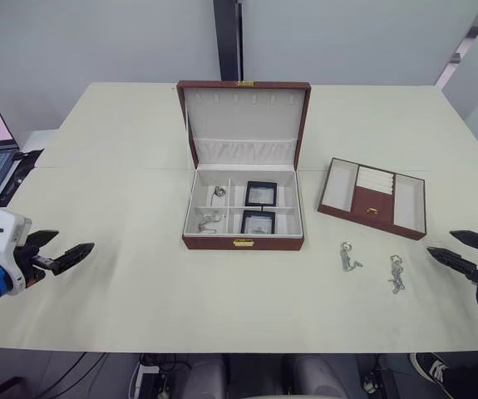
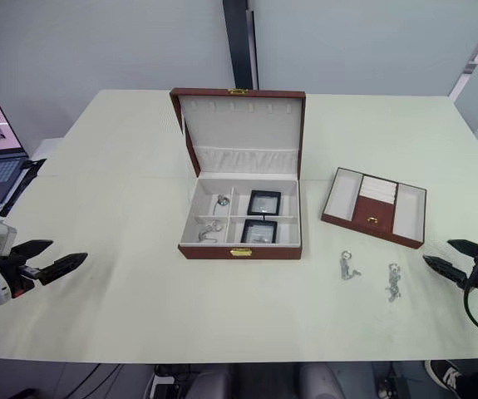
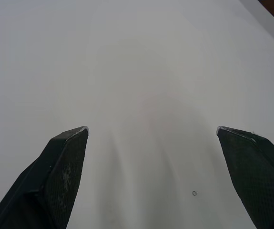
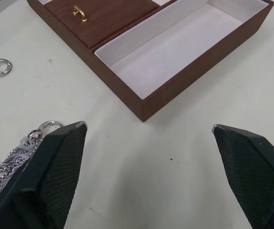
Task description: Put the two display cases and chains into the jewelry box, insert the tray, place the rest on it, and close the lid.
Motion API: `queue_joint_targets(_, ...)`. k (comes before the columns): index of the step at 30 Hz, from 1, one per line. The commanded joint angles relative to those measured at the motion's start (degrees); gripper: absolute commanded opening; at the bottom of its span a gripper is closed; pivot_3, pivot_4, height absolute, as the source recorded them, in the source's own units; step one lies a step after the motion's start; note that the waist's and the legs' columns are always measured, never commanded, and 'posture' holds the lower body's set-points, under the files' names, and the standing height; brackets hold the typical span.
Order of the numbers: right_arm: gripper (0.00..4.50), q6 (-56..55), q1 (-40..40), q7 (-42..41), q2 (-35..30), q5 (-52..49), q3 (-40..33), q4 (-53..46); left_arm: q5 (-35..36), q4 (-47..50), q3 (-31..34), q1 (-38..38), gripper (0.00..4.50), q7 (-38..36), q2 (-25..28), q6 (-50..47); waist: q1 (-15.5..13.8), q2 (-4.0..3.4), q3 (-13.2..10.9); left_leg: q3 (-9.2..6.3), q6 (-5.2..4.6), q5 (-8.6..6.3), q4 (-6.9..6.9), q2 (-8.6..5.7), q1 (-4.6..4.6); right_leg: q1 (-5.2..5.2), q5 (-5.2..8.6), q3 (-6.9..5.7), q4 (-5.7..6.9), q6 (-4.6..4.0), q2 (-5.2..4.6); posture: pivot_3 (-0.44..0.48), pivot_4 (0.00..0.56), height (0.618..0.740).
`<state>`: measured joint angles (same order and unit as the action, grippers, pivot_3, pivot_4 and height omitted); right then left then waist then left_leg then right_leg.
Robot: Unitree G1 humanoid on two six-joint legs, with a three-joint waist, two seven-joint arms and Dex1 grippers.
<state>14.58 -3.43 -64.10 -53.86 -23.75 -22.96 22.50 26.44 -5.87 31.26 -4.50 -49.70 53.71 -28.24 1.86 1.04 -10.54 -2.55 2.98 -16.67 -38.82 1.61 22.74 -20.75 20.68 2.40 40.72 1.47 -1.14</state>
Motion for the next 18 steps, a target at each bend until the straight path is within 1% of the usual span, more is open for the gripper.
queue_joint_targets(1, 4.5, -1.0, -0.9, -0.2, -0.6, -0.1, -1.0, -0.2, -0.1, 0.5, 1.7, 0.1, 4.48, 0.4, -0.2, 0.6, 0.0, 0.0, 0.0, 0.0, 0.0, 0.0, 0.0, 0.0, 0.0, 0.0, 0.0, 0.0, 0.0, 0.0, 0.0, 0.0, 0.15, 0.74)
queue_joint_targets(13, 4.5, -1.7, -2.4, -0.9, -1.0, 0.1, -0.8, 0.8, 0.4, 2.2, 1.2, 0.0, 4.48, 0.0, -1.2, 0.7, 0.0, 0.0, 0.0, 0.0, 0.0, 0.0, 0.0, 0.01, -0.01, 0.0, 0.0, 0.0, 0.02, 0.0, 0.0, 0.0, 0.15, 0.74)
queue_joint_targets(18, 4.5, 1.6, -3.0, -2.6, -2.0, -1.3, 0.0, -4.3, 2.8, 8.2, -1.0, 1.4, 4.48, -0.7, -2.8, -1.0, 0.0, 0.0, 0.0, 0.0, 0.0, 0.0, -0.01, 0.0, 0.0, 0.0, 0.0, 0.0, 0.03, 0.0, -0.01, 0.0, 0.15, 0.74)
